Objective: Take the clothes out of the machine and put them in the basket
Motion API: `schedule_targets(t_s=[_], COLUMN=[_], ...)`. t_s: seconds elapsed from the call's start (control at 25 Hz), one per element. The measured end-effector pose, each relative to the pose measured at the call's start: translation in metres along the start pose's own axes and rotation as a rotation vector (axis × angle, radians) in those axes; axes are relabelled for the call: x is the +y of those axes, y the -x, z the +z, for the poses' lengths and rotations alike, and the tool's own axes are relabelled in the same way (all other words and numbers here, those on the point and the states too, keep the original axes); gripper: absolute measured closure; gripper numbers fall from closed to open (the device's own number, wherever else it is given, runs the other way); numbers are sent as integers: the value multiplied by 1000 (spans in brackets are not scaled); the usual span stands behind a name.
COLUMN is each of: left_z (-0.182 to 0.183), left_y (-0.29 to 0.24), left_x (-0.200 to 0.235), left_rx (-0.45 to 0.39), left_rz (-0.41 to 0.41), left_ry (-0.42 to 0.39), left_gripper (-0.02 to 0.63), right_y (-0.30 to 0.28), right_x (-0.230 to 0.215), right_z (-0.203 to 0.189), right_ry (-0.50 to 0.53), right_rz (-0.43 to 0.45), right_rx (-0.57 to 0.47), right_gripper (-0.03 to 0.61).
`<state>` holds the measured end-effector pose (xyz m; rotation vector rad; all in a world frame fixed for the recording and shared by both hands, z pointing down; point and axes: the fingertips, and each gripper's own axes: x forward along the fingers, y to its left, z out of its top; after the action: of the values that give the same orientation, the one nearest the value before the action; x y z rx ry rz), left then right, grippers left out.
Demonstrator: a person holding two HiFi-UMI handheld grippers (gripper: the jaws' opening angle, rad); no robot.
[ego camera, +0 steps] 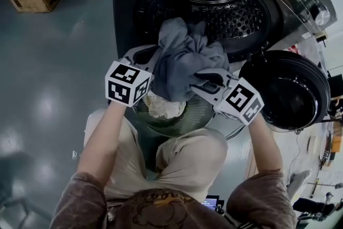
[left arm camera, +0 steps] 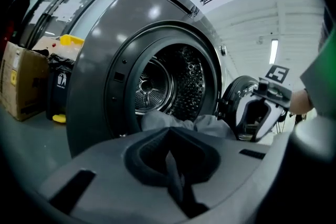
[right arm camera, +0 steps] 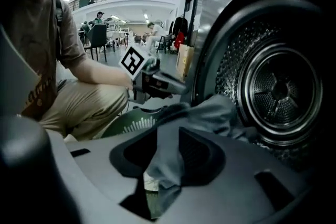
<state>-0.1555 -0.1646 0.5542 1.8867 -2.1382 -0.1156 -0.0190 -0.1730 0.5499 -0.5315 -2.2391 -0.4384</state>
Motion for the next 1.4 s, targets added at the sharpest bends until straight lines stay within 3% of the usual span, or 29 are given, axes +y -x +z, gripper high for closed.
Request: schedule_targets(t_s=[0.08, 0.2, 0.28, 0.44, 0.6, 0.64, 0.8, 0.88, 0.96, 1.16, 1.4], left_z=[1, 0, 0, 2, 2, 3, 2, 2, 1, -2, -2], left_y=[0, -1, -2, -2, -1, 0, 0, 0, -2, -8, -13], left_x=[1, -1, -5, -7, -6, -5, -4, -2, -2, -4, -8], left_rx=[-1, -2, 0, 1, -1, -1, 1, 0, 0, 8, 7], left_rz=[2, 0, -4, 0, 11, 13, 15, 15, 14, -3, -6], left_ry=[2, 4, -2, -12, -12, -12, -16, -12, -6, -11, 4], left_gripper=[607, 607, 607, 607, 607, 607, 607, 607, 607, 607, 607], right_y=[13, 7, -10, -54, -94, -101, -108, -102, -96, -76, -121], right_x=[-27, -81, -115, -160, -172, -169, -146, -132, -112, -32, 25], right_z=[15, 14, 3, -21, -37, -39, -37, -34, -34, -41, -113], right_ry=[-4, -43, -103, -262, -288, -278, -196, -150, -134, -151, -295], right_rz=[-83, -213, -257, -265, -253, -244, -224, -221, -176, 41, 159], right_rx=[-47, -74, -67, -27, 42, 59, 60, 62, 62, 50, 175], right_gripper=[428, 276, 215, 132, 120, 140, 433, 508, 520, 525, 523])
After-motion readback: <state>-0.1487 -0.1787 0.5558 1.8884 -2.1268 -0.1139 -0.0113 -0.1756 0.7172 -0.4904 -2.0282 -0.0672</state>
